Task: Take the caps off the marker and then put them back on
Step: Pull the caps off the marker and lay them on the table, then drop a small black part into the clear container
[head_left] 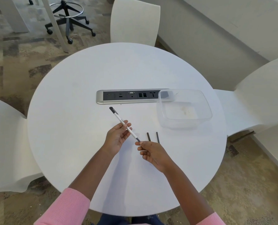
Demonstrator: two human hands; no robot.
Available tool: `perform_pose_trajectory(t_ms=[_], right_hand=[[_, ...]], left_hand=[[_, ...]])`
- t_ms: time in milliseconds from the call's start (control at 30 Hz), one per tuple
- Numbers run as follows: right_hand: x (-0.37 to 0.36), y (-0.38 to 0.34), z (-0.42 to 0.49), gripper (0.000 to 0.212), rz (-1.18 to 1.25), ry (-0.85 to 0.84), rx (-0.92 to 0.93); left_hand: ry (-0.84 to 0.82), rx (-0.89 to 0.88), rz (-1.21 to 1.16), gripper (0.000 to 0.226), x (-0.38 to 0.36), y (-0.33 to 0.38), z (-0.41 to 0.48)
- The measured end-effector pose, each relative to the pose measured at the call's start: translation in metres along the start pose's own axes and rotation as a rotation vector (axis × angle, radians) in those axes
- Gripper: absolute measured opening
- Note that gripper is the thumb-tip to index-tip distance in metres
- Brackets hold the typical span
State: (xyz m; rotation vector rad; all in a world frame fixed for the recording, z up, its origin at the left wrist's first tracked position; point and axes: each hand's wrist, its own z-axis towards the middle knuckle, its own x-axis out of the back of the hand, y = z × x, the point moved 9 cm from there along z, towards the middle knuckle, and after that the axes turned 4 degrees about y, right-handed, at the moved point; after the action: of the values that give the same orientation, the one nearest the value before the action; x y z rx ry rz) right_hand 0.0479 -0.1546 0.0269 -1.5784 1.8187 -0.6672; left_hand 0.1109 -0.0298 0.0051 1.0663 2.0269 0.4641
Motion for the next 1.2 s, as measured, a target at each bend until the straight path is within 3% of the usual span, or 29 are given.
perform_pose_trajectory(t_ms=[333,600,800,1200], right_hand=[[0.023,0.010,0.001,0.016,-0.105,0.110,-0.005],[0.048,0.015,0.002,0.014,-0.152,0.218,0.006],[0.058,0.016,0.003,0.012,-0.159,0.248,0.021],[0.069,0.017,0.004,0.008,-0.178,0.246,0.061]], left_hand=[[0.107,-0.141,0.131,0.026,0.015,0.022,0.007],[0.227,-0.233,0.743,0.027,0.025,0.014,0.014],[0.246,-0.336,1.127,0.042,0.007,0.002,0.005],[0.222,-0.365,1.277,0.030,-0.012,-0.018,0.000]])
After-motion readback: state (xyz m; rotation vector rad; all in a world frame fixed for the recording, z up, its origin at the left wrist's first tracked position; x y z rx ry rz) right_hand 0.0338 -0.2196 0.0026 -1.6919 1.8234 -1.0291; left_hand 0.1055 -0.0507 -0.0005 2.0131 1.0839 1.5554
